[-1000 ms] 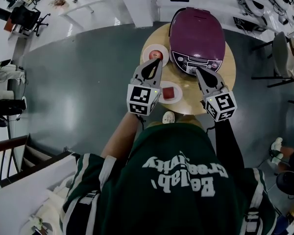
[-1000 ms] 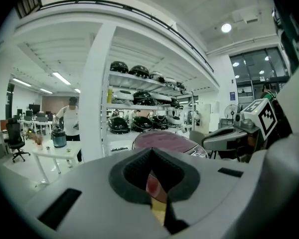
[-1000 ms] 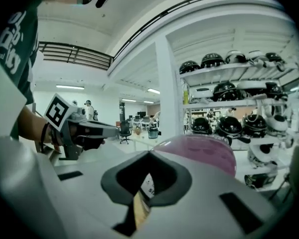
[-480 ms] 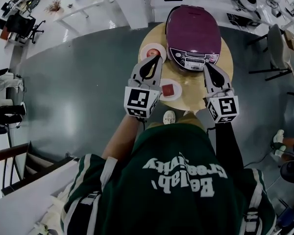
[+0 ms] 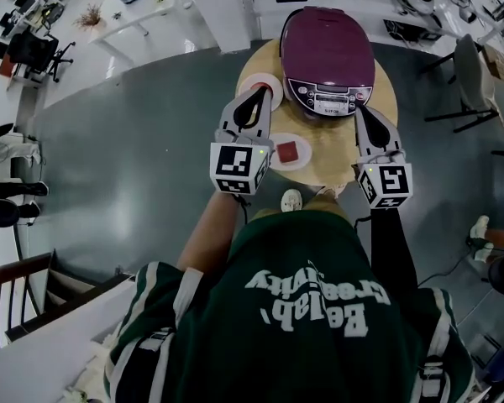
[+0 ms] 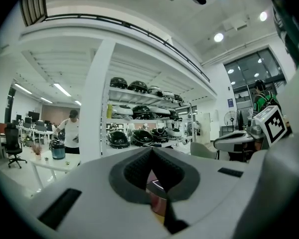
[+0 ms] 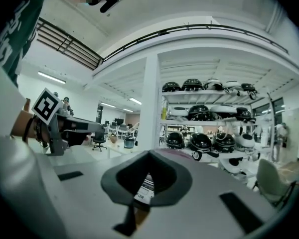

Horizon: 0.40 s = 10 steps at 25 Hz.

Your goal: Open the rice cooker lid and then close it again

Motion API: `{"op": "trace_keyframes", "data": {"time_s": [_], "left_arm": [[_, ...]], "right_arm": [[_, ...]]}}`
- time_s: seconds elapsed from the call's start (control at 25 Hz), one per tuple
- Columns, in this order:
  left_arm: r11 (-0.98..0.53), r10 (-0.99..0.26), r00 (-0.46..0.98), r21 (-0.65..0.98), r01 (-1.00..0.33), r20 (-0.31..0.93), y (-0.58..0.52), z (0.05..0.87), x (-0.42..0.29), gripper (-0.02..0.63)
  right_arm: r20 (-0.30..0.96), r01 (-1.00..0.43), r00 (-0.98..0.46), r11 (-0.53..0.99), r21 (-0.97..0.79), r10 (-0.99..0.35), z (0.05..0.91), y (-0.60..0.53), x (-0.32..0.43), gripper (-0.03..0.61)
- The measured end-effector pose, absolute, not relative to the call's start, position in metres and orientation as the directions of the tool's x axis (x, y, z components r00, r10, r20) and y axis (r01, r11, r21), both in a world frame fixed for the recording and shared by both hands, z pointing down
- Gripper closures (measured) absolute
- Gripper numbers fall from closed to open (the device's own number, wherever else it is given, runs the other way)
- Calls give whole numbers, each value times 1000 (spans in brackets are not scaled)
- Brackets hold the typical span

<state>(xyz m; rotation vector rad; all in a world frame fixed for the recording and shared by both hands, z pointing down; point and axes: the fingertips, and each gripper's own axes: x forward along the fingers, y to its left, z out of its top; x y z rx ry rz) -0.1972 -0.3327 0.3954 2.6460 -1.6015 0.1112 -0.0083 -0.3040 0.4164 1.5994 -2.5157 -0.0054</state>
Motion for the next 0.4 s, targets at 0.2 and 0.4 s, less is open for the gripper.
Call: {"op": "trace_keyframes", "data": {"time_s": [0.2, 0.4], "left_arm": [[-456, -888, 455, -4, -890, 73, -336, 392, -198, 618], [-455, -888, 454, 0, -890, 76, -336, 392, -200, 618]], "right_arm": [[132, -907, -397, 410, 99, -908, 416, -303, -2, 575], [136, -908, -393, 408, 101, -909, 415, -303, -3, 575]]}}
